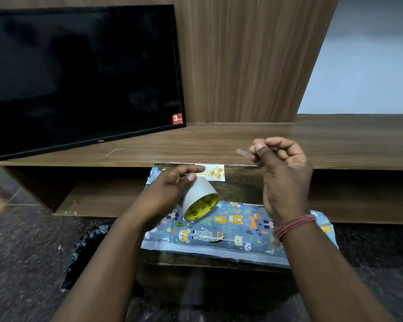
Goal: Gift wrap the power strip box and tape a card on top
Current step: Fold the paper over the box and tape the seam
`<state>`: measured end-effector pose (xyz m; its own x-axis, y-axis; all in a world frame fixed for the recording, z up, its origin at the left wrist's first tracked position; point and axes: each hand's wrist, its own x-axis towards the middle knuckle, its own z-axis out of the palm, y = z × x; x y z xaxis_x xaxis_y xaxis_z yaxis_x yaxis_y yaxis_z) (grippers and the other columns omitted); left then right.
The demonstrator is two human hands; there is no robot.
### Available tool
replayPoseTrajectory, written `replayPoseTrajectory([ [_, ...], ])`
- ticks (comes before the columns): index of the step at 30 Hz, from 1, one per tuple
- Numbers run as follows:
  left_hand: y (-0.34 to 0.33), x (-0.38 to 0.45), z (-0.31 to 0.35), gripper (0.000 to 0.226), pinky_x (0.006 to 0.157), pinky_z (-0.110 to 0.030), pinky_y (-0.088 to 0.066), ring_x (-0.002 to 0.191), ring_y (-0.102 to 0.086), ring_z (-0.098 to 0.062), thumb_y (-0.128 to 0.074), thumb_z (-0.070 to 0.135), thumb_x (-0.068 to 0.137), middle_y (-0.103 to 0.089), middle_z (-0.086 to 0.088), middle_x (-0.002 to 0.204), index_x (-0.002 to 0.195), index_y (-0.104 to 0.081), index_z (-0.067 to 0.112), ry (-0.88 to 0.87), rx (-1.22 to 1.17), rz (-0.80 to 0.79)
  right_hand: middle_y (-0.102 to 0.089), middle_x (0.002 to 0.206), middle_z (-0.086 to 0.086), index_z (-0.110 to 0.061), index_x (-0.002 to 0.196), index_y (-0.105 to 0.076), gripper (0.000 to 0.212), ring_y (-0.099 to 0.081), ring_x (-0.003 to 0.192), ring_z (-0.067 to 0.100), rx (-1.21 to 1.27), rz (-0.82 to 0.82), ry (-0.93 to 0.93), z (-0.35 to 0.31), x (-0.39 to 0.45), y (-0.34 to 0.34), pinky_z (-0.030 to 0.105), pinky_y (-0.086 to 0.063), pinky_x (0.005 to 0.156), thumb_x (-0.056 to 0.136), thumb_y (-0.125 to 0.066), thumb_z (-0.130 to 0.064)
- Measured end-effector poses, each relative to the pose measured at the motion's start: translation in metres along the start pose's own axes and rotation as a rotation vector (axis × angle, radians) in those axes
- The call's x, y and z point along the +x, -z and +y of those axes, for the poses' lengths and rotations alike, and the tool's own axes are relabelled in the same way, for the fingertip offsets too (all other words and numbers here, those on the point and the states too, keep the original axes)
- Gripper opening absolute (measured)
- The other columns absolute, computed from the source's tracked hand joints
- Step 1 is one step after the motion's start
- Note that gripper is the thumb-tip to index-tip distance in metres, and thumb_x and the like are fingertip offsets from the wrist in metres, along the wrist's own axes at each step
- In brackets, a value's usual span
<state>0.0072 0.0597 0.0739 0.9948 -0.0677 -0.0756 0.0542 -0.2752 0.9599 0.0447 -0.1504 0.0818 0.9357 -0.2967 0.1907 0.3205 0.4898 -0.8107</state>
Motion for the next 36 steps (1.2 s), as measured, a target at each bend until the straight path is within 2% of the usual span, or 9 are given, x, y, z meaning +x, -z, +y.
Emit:
replayPoseTrajectory([
  [6,0.013,-0.002,-0.014,0.036,0.079,-0.048,-0.059,0.094,-0.071,-0.016,-0.054,0.020,0.106,-0.072,0.007,0.120,0.133,-0.061,0.043,-0.041,0.165,-0.018,-0.065,0.089,0.019,-0.011,0.093,-0.063,0.020,-0.063,0.075,0.026,-0.149,-0.014,-0.093,0.012,0.000,0.013,0.043,-0.052,0.082,0.086,-0.072,0.006],
  [9,0.009,-0.004,-0.021,0.048,0.065,-0.014,-0.052,0.081,-0.063,0.003,-0.056,0.015,0.104,-0.068,0.008,0.122,0.142,-0.052,0.044,-0.082,0.385,-0.019,-0.065,0.092,0.022,-0.011,0.092,-0.063,0.019,-0.064,0.074,0.025,-0.146,-0.011,-0.117,0.012,0.000,0.011,0.040,-0.053,0.078,0.087,-0.072,0.005],
  [12,0.002,-0.006,-0.024,0.053,0.073,0.003,-0.031,0.098,-0.057,-0.004,-0.059,0.016,0.102,-0.063,0.009,0.121,0.146,-0.048,0.045,-0.134,0.625,-0.010,-0.063,0.091,0.021,-0.010,0.093,-0.062,0.018,-0.064,0.070,0.022,-0.158,-0.024,-0.121,0.014,-0.002,0.012,0.037,-0.053,0.074,0.088,-0.070,0.006],
  [15,-0.001,-0.002,-0.041,0.061,0.103,-0.024,-0.037,0.114,-0.054,-0.017,-0.065,0.014,0.096,-0.057,0.023,0.105,0.143,-0.048,0.048,-0.143,0.735,-0.045,-0.067,0.084,0.015,-0.007,0.095,-0.060,0.018,-0.064,0.069,0.022,-0.156,-0.046,-0.155,0.014,-0.006,0.013,0.035,-0.054,0.071,0.088,-0.069,0.007],
  [17,-0.003,-0.001,-0.047,0.059,0.104,-0.047,-0.041,0.112,-0.057,-0.018,-0.066,0.013,0.094,-0.056,0.027,0.097,0.142,-0.052,0.044,-0.159,0.794,-0.083,-0.067,0.080,0.011,-0.007,0.095,-0.060,0.019,-0.064,0.070,0.021,-0.173,-0.073,-0.188,0.013,-0.008,0.015,0.034,-0.055,0.071,0.087,-0.071,0.007],
  [20,-0.011,-0.010,-0.044,0.059,0.107,-0.045,-0.029,0.121,-0.055,-0.014,-0.070,0.020,0.093,-0.065,0.020,0.115,0.145,-0.050,0.040,-0.195,0.872,-0.091,-0.066,0.084,0.015,-0.008,0.094,-0.062,0.021,-0.065,0.071,0.021,-0.241,-0.119,-0.208,0.011,-0.016,0.021,0.032,-0.055,0.068,0.085,-0.074,0.006],
  [24,-0.022,-0.029,-0.042,0.063,0.095,-0.033,-0.014,0.132,-0.031,-0.024,-0.061,0.053,0.085,-0.041,0.011,0.145,0.144,-0.048,0.037,-0.394,0.961,0.044,-0.067,0.084,0.015,-0.008,0.094,-0.062,0.020,-0.064,0.073,0.025,-0.301,-0.120,-0.215,0.004,-0.028,0.029,0.030,-0.054,0.064,0.084,-0.075,0.005],
  [30,-0.055,-0.043,-0.051,0.068,0.099,-0.034,-0.044,0.118,-0.053,-0.019,-0.066,0.067,0.078,-0.060,0.006,0.135,0.132,-0.066,0.024,-0.562,0.949,-0.224,-0.068,0.087,0.013,-0.008,0.093,-0.060,0.020,-0.066,0.077,0.023,-0.283,-0.041,-0.234,-0.011,-0.052,0.044,0.030,-0.056,0.065,0.086,-0.072,0.006],
  [36,-0.057,-0.040,-0.056,0.022,0.084,-0.037,-0.055,0.108,-0.064,-0.019,-0.061,0.023,0.098,-0.071,0.002,0.116,0.114,-0.074,0.016,-0.497,0.816,-0.097,-0.069,0.091,0.014,-0.008,0.095,-0.062,0.018,-0.067,0.075,0.023,-0.287,0.005,-0.268,-0.020,-0.068,0.056,0.030,-0.056,0.066,0.086,-0.074,0.002],
])
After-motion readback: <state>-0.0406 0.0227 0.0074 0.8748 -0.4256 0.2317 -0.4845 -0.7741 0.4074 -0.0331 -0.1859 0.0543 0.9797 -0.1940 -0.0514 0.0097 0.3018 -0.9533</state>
